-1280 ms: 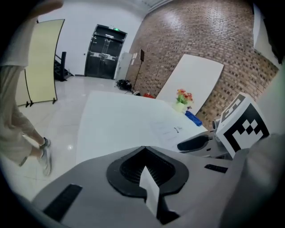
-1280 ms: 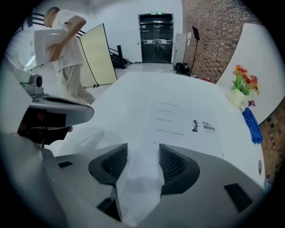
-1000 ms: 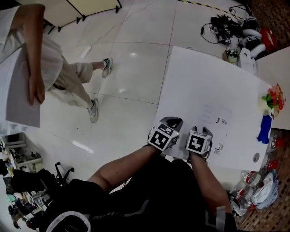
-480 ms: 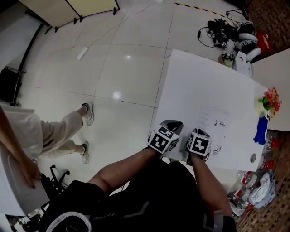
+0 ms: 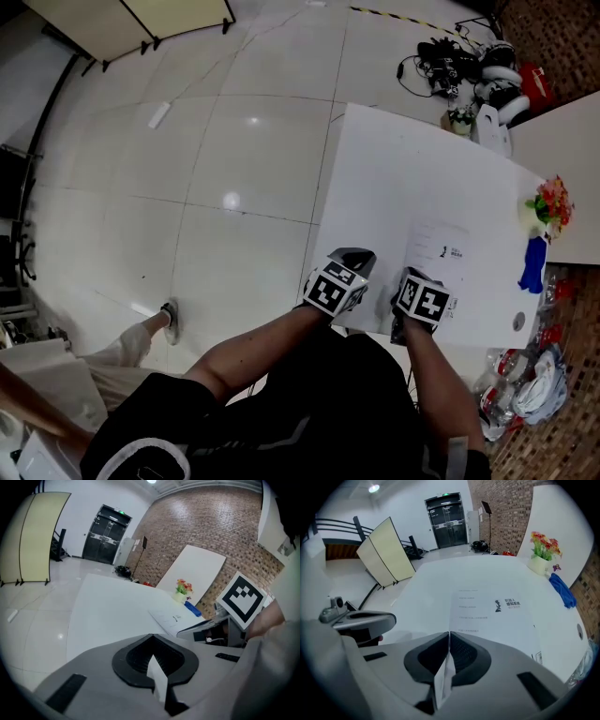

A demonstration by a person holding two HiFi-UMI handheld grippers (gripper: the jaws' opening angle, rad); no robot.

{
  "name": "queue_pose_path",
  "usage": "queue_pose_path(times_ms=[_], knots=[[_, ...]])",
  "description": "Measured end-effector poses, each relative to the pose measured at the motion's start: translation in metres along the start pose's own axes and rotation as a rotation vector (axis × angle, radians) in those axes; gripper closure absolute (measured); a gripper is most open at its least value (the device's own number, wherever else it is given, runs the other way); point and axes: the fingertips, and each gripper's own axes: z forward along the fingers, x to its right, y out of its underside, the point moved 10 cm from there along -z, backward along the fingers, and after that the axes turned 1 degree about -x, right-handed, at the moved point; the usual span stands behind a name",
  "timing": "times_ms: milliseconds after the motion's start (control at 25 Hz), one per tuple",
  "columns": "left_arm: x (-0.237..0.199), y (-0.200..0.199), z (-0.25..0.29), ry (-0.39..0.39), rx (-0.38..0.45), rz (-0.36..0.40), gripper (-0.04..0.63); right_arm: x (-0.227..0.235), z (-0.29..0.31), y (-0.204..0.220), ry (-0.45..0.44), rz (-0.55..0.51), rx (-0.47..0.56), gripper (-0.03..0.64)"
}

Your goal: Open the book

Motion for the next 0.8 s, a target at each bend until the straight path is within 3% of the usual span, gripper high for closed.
queue_pose_path(times_ms=[440,800], knots=[[0.008,-0.015,0.006,0.034,0.019,0.030,0.597,0.037,-0.056,-0.012,-0.130,0.103,0.101,0.611],[0.053,-0.052,0.027,0.051,0.059,0.087,0.597,0.124,-0.105,-0.017,-0.204,0.201,0.178,0.611]])
